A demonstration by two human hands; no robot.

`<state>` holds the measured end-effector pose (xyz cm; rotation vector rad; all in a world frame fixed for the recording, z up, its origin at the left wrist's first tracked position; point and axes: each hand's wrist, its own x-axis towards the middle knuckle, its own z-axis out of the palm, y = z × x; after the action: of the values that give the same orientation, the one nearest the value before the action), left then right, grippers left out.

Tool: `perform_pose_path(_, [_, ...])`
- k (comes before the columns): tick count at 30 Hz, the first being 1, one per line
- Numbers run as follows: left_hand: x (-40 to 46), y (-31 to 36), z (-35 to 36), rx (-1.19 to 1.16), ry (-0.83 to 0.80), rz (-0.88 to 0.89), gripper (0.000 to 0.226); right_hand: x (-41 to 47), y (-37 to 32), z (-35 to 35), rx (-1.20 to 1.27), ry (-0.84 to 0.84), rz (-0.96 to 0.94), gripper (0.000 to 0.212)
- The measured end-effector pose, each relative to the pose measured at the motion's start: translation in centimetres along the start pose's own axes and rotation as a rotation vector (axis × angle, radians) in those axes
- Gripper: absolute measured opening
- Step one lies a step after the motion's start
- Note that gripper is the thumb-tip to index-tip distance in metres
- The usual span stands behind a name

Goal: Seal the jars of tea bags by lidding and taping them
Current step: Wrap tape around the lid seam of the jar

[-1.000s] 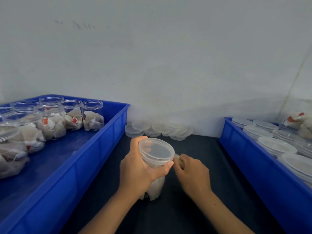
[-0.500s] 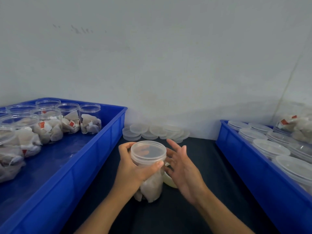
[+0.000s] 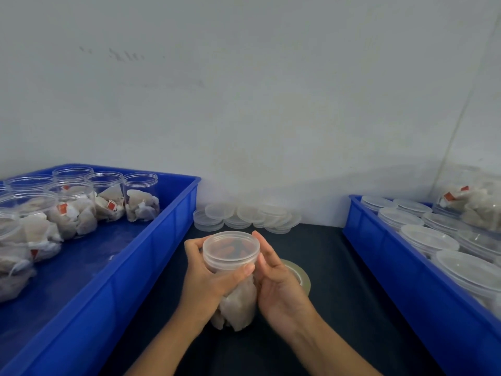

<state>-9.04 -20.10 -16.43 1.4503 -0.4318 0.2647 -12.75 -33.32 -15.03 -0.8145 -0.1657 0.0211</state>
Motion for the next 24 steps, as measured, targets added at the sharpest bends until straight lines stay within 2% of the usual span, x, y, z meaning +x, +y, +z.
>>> perform_pose_path(7, [-0.1, 0.2, 0.3, 0.035, 0.015, 0.015, 0.081, -0.3, -0.4, 1.1, -0.012, 0.147, 0.0, 0.031])
perform_pose_path(13, [0.6, 3.6, 2.5, 0.05, -0.006, 0.032, 0.081, -2.3, -3.0, 3.1, -0.19, 0.208, -0.123, 0.033])
perform_pose_path(17, [0.0, 6.3, 5.5, 0.049, -0.043, 0.048, 0.076, -5.0, -5.7, 4.7, -0.464, 0.236, -0.208, 0.054])
perform_pose_path(22, [-0.6, 9.5, 9.5, 0.129, -0.191, 0.061, 0.089, -9.5, -9.4, 5.6, -0.742, 0.325, -0.312, 0.082])
perform_pose_path(24, [-0.7, 11.2, 11.8, 0.133, -0.268, 0.009, 0.056, -11.5, -10.9, 5.9, -0.812, 0.391, -0.389, 0.09])
